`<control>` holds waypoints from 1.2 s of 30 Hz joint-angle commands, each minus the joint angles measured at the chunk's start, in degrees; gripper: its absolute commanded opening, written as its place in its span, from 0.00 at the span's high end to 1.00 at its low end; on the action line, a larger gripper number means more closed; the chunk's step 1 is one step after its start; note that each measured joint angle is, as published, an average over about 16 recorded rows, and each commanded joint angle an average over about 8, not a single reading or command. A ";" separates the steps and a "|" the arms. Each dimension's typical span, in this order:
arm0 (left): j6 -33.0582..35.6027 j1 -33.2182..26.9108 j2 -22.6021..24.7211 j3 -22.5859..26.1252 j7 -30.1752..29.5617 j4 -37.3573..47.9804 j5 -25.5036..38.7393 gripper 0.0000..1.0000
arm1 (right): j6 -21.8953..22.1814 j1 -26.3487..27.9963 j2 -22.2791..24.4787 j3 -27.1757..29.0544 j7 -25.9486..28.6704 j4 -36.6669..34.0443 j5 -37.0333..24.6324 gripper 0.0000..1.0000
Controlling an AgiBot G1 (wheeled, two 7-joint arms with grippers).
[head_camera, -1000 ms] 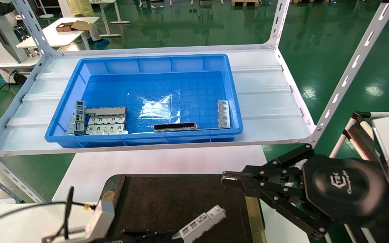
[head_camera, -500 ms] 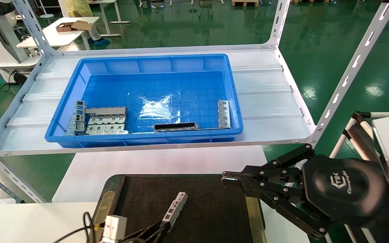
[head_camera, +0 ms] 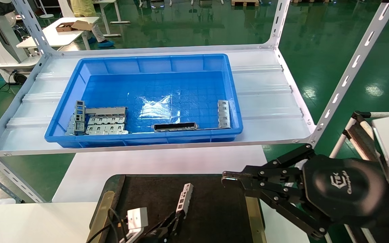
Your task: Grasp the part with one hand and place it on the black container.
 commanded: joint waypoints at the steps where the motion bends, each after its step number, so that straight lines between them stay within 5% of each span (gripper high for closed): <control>1: -1.86 -1.11 1.12 1.59 -1.00 1.18 -0.92 1.00 | 0.00 0.00 0.00 -0.01 0.00 0.00 0.00 1.00; 13: -11.84 -5.50 3.76 10.19 0.93 3.83 -8.79 0.98 | 0.02 0.01 0.02 -0.05 -0.02 0.00 0.03 0.97; 15: -13.19 -5.98 3.76 11.37 1.60 3.47 -10.36 0.83 | 0.02 0.01 0.02 -0.05 -0.03 0.00 0.04 0.81; 20: -15.77 -7.05 3.39 13.93 3.14 2.03 -14.28 0.20 | 0.03 0.02 0.03 -0.07 -0.04 0.00 0.05 0.19; 22: -16.57 -7.44 3.16 14.78 3.65 1.38 -15.76 0.02 | 0.03 0.02 0.03 -0.08 -0.04 0.00 0.05 0.02; 36: -19.56 -8.96 0.96 17.61 6.00 -3.52 -20.62 0.00 | 0.05 0.03 0.05 -0.12 -0.06 0.00 0.08 0.00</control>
